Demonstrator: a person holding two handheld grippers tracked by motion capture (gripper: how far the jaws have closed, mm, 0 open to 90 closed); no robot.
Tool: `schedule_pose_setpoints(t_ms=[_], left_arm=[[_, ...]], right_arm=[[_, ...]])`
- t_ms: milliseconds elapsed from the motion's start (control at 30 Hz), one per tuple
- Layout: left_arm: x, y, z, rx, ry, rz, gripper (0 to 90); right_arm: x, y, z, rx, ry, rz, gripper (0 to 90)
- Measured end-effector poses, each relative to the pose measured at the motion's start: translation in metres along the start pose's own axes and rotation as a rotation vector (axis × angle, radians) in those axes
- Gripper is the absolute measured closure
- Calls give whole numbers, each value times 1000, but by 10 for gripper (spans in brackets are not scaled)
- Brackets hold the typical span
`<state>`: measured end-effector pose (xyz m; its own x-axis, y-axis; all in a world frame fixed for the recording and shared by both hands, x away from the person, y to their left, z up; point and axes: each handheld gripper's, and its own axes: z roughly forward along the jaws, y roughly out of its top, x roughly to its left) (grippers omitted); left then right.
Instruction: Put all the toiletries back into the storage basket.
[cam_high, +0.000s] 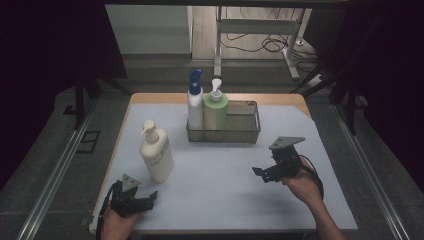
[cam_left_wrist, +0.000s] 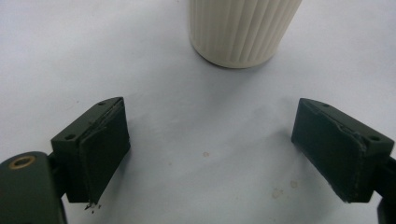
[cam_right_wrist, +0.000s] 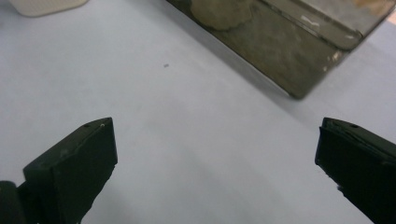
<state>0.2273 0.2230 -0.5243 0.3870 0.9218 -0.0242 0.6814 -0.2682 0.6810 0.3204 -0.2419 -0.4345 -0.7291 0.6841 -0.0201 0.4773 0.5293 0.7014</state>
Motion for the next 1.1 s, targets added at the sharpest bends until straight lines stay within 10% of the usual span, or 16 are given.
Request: schedule_pose_setpoints(t_ms=[600,1100], left_arm=[[1,1,-1,1,-6,-1,127],[17,9,-9,-2,21,11,307]], right_arm=[[-7,-63,10,-19,-41,94,0],[-8,-93,31,25,-69,108,0]])
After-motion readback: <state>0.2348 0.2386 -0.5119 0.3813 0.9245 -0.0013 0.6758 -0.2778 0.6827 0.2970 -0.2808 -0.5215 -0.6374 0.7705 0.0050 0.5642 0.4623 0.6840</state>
